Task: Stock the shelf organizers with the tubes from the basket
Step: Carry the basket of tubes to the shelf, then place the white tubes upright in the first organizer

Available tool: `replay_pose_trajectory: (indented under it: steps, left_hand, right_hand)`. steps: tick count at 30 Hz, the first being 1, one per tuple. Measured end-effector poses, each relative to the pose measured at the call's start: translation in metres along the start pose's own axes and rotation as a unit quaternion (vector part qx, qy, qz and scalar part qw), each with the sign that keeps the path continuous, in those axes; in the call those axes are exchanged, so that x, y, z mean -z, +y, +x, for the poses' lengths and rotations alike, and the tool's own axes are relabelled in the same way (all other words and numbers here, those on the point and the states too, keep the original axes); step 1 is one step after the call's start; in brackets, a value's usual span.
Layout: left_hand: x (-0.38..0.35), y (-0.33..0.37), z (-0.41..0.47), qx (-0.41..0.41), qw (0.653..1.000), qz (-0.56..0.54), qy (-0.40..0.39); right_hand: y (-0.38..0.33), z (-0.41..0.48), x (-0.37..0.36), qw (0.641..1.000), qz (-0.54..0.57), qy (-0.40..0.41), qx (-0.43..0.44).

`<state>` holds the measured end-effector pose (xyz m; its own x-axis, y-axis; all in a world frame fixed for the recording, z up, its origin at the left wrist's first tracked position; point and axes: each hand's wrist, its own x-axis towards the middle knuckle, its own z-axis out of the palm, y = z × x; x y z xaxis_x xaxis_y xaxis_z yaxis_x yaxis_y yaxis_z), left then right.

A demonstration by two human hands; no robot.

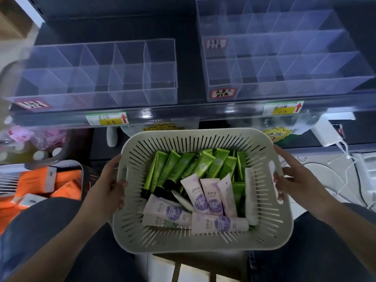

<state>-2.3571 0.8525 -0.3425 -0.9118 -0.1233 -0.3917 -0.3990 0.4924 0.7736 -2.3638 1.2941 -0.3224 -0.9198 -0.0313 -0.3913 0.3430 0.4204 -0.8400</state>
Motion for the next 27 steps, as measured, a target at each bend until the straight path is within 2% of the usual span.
replay_pose_trajectory:
  steps: [7, 13, 20, 27]
  left_hand:
    - [-0.001, 0.008, -0.003, -0.010, 1.000, 0.018, 0.001]
    - [-0.003, 0.020, -0.003, 0.007, 1.000, 0.005, -0.016]
    - [0.002, 0.025, -0.019, -0.012, 0.993, 0.118, -0.022]
    - [-0.001, 0.030, -0.039, -0.025, 0.979, 0.204, 0.002]
  right_hand:
    - [0.000, 0.003, 0.000, 1.000, -0.020, 0.006, 0.003]
    - [-0.008, -0.002, -0.003, 0.999, -0.028, 0.016, -0.031]
    - [-0.023, -0.020, -0.010, 0.997, -0.054, -0.001, -0.062]
    - [-0.029, -0.040, -0.024, 0.993, -0.092, 0.063, -0.042]
